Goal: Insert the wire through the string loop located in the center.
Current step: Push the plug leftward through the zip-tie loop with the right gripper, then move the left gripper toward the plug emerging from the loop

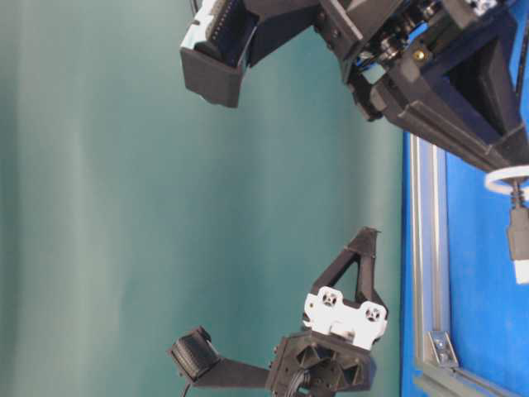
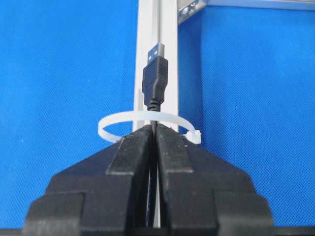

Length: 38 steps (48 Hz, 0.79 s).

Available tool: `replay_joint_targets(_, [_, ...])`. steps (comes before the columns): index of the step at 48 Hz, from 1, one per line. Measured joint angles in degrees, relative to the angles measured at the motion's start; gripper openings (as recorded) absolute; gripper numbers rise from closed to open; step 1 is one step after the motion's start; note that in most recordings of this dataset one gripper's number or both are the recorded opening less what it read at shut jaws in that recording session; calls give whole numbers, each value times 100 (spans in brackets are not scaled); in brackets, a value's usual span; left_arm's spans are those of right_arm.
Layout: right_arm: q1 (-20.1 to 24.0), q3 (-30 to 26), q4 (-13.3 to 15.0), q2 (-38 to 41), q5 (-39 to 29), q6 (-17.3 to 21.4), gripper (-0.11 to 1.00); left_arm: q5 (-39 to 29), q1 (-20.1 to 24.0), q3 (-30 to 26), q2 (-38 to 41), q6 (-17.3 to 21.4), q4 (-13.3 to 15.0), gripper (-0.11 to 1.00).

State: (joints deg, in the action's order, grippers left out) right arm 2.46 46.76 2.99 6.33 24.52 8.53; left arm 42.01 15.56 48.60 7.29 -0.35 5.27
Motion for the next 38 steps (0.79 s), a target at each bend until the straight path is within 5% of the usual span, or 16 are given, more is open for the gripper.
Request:
replay_joint_targets(20, [-9,0,0,0,0,0,-2,0,-70,62,-9,-35,0,0])
replay_joint_targets(38, [0,0,0,0,0,-18,-2,0,-958,246,-149,-360,0,0])
